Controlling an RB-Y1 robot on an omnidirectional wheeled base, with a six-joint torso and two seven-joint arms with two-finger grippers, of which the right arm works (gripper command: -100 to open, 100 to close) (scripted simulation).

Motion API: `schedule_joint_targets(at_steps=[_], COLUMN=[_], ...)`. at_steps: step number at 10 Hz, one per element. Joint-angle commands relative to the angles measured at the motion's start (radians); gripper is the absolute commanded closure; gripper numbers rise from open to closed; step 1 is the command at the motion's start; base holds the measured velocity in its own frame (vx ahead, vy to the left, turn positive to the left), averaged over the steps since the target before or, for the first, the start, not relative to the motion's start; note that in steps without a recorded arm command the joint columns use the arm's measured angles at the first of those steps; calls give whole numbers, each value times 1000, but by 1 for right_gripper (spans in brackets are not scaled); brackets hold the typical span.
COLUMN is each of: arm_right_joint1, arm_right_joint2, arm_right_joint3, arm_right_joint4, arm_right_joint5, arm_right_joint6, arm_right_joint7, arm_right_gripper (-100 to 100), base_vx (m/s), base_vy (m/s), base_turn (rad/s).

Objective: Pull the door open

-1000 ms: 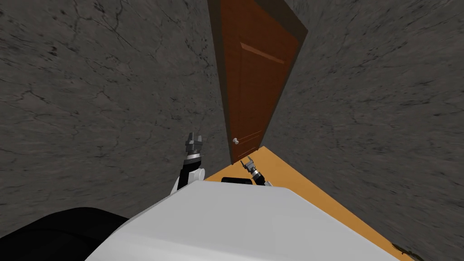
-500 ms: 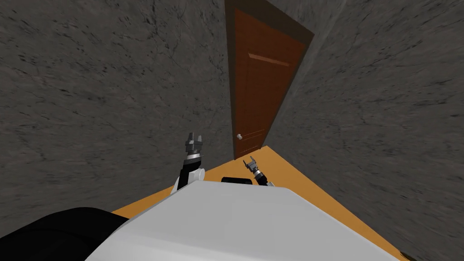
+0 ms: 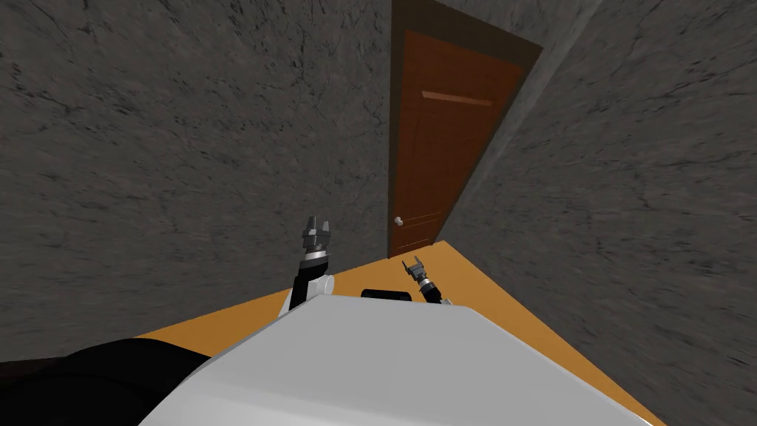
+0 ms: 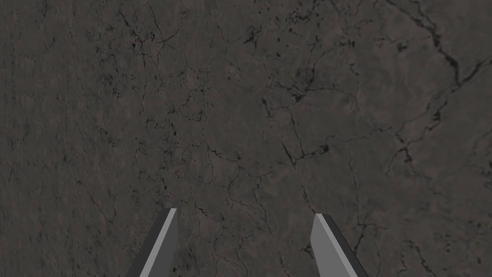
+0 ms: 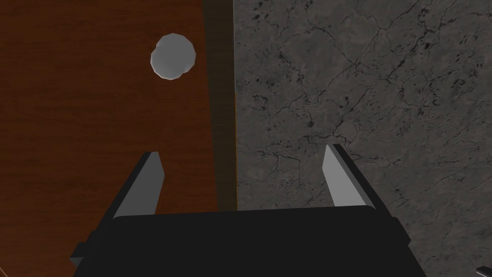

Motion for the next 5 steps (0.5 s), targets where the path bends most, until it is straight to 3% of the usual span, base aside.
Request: schedule_joint_targets(at_steps=[1,5], arm_right_joint1=[-5,-22], arm_right_joint2=[-3,-5], arm_right_joint3=[-30,-91], arm_right_joint4=[19,61], arm_right_joint5=[-13,-40], arm_right_joint6=[6,19], arm_right_joint7=[13,39], arm_right_gripper=[-100,-100], base_vx=[-10,18], base_vy=[35,19], base_turn=[188,160])
